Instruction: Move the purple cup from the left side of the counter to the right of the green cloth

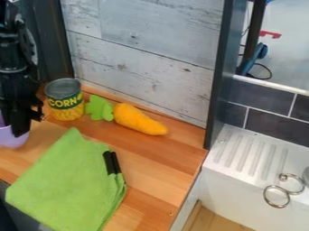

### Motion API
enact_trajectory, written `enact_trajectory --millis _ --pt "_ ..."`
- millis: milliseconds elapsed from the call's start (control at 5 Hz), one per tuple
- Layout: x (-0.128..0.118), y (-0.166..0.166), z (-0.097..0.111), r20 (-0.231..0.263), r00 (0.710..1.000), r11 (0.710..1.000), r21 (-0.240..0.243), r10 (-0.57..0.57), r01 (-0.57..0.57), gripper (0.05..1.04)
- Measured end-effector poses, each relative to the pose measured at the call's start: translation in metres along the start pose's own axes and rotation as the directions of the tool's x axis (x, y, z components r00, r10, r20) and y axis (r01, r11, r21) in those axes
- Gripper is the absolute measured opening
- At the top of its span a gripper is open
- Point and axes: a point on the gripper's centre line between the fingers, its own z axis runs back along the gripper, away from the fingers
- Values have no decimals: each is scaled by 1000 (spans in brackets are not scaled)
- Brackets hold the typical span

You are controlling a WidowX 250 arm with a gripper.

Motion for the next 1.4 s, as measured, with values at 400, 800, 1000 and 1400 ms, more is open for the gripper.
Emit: enact_trajectory --millis 400,800,1000,1400 --pt "9 -80 61 154 984 990 -121 92 -74 88" --pt "4 -180 49 145 928 927 -100 -345 360 88" --pt "17 -196 40 149 796 791 -102 -587 603 88" --pt "25 -203 22 147 456 454 -52 -878 890 88"
